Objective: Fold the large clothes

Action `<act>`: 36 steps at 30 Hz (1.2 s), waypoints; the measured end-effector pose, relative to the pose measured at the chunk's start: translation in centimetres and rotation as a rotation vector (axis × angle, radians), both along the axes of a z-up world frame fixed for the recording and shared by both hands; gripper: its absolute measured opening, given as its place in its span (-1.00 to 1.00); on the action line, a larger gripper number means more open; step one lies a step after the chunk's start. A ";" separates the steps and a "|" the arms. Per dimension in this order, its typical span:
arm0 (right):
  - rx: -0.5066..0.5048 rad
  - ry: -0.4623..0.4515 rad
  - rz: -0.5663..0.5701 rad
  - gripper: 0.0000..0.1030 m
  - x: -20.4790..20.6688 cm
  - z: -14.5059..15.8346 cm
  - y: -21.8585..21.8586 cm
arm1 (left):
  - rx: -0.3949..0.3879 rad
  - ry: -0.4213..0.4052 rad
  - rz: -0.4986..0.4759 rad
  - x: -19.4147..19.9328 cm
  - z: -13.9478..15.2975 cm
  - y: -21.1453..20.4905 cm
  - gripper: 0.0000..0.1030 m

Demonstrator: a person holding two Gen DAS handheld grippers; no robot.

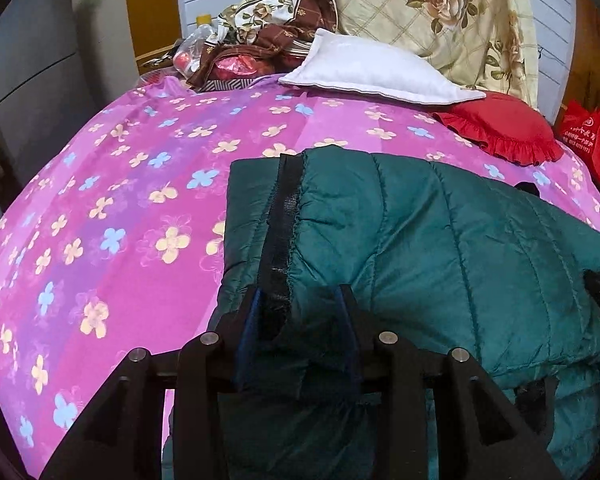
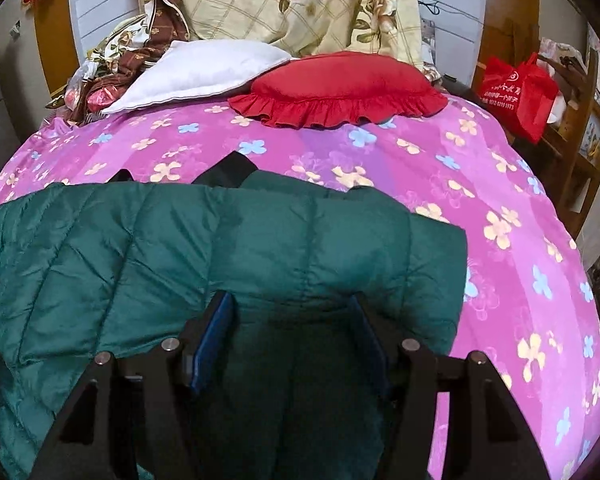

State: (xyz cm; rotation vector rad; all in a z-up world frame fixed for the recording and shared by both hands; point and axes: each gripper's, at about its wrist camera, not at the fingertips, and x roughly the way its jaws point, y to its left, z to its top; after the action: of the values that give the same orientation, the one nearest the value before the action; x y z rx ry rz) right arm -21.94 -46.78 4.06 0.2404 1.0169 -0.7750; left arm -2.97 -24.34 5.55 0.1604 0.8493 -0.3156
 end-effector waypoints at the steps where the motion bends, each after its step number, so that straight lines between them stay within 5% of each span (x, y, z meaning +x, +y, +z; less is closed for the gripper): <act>1: -0.004 -0.001 0.002 0.21 -0.1 0.4 0.2 | 0.002 -0.001 -0.001 0.0 0.0 0.0 -0.69; 9: -0.033 -0.059 0.073 0.40 -3.8 5.1 4.6 | 0.004 -0.002 0.004 -0.1 -0.2 -0.1 -0.69; 24: 0.004 0.041 0.030 0.45 -4.0 -0.2 3.0 | 0.006 0.002 0.004 0.3 -0.6 -0.7 -0.68; 28: 0.018 0.025 0.018 0.45 -4.3 0.8 3.0 | -0.003 0.009 0.006 0.4 -0.7 -0.6 -0.68; 33: -0.012 -0.114 0.016 0.45 -5.3 4.4 4.1 | -0.003 0.009 0.012 0.5 -0.8 -0.7 -0.68; 36: -0.036 -0.091 0.027 0.45 -4.0 4.6 3.7 | -0.003 0.010 0.016 0.6 -0.8 -0.8 -0.67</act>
State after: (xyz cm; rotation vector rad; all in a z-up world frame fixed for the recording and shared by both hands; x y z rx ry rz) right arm -25.95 -43.10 8.63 0.2285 0.9181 -0.7510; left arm -2.38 -25.11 4.74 0.1496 0.8598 -0.3025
